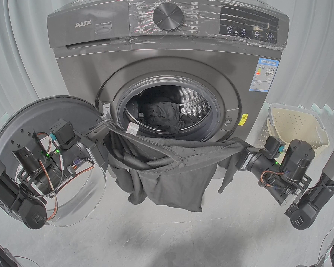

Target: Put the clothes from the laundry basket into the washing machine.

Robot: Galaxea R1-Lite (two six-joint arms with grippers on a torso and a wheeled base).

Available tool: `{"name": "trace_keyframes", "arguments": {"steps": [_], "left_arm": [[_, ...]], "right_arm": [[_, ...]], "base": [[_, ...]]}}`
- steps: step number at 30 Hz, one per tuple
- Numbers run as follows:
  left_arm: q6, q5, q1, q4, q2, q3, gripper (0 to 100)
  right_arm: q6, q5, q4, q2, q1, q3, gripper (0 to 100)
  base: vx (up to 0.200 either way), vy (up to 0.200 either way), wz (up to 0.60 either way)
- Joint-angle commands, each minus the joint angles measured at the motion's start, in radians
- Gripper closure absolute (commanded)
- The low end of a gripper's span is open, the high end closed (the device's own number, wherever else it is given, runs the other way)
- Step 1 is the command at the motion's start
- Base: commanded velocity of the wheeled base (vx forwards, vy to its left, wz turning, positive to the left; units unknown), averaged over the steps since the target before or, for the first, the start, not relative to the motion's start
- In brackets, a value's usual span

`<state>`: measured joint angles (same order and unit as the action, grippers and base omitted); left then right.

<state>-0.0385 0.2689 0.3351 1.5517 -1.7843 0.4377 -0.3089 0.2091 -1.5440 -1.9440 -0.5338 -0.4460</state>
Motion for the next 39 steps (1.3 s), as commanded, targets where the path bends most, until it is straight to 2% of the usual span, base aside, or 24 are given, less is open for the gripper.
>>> {"name": "trace_keyframes", "arguments": {"steps": [1,7,12,22,39], "left_arm": [[0.0,-0.01,0.016,0.001,0.017,-0.004,100],[0.002,-0.025,0.028,0.001,0.016,-0.005,100],[0.002,-0.027,0.03,0.001,0.017,0.004,100],[0.0,-0.027,0.022,0.001,0.017,0.006,100],[-0.003,-0.027,0.019,0.001,0.017,0.006,100]], "right_arm": [[0.002,-0.005,0.001,0.057,0.009,-0.013,100],[0.007,-0.022,0.002,0.105,-0.005,-0.017,100],[0.036,-0.02,0.001,0.116,0.009,-0.045,100],[0.05,-0.02,0.001,0.125,0.037,-0.05,100],[0.05,-0.019,0.002,0.142,0.048,-0.066,100]], "base": [[0.0,0.0,0.0],[0.0,0.0,0.0],[0.0,0.0,0.0],[0.0,0.0,0.0],[0.0,0.0,0.0]]}}
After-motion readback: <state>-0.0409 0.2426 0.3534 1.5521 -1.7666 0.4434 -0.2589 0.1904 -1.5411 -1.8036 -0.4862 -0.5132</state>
